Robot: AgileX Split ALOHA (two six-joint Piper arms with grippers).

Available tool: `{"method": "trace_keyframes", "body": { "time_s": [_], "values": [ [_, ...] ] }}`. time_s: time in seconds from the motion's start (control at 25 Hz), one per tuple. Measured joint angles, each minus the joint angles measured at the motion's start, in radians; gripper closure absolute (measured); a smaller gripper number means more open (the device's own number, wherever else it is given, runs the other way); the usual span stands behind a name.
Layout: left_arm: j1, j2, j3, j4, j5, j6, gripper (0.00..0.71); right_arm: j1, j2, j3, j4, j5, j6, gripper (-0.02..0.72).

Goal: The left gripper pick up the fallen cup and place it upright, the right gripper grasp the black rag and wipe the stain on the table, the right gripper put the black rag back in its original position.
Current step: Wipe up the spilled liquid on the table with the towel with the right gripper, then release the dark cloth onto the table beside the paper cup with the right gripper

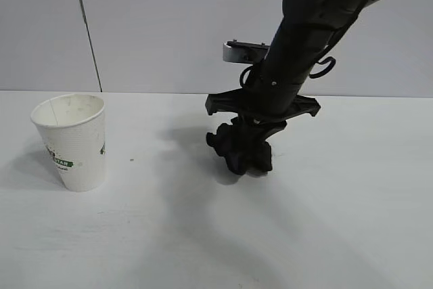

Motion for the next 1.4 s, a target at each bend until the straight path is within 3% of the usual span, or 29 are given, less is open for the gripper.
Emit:
{"method": "trace_keyframes", "body": {
  "time_s": [0.24,0.32,0.4,0.52,0.6,0.72,0.8,0.92,1.12,1.2,1.32,1.4],
  "values": [
    [0.000,0.000,0.000,0.000,0.000,0.000,0.016,-0.021,0.012,-0.005,-0.282,0.107,0.201,0.630],
    [0.000,0.000,0.000,0.000,0.000,0.000,0.016,-0.033,0.002,-0.005,-0.351,0.177,0.223,0.630],
    [0.000,0.000,0.000,0.000,0.000,0.000,0.016,-0.053,-0.008,-0.018,-0.379,0.271,0.210,0.630],
    [0.000,0.000,0.000,0.000,0.000,0.000,0.016,-0.084,-0.015,-0.046,-0.320,0.385,0.114,0.630],
    [0.000,0.000,0.000,0.000,0.000,0.000,0.016,-0.102,-0.018,-0.047,-0.196,0.415,0.026,0.630],
    [0.000,0.000,0.000,0.000,0.000,0.000,0.016,-0.103,-0.018,-0.047,-0.024,0.370,-0.052,0.630],
    [0.000,0.000,0.000,0.000,0.000,0.000,0.016,-0.097,-0.018,-0.047,0.043,0.315,-0.067,0.630],
    [0.000,0.000,0.000,0.000,0.000,0.000,0.016,-0.081,-0.018,-0.047,0.070,0.263,-0.079,0.571],
    [0.000,0.000,0.000,0.000,0.000,0.000,0.016,-0.076,-0.018,-0.047,0.083,0.267,-0.079,0.209],
    [0.000,0.000,0.000,0.000,0.000,0.000,0.016,-0.076,-0.019,-0.047,0.084,0.283,-0.065,0.167],
    [0.000,0.000,0.000,0.000,0.000,0.000,0.016,-0.083,-0.055,-0.047,0.075,0.286,-0.030,0.166],
    [0.000,0.000,0.000,0.000,0.000,0.000,0.016,-0.102,-0.109,-0.047,0.031,0.285,0.012,0.165]
  ]
}}
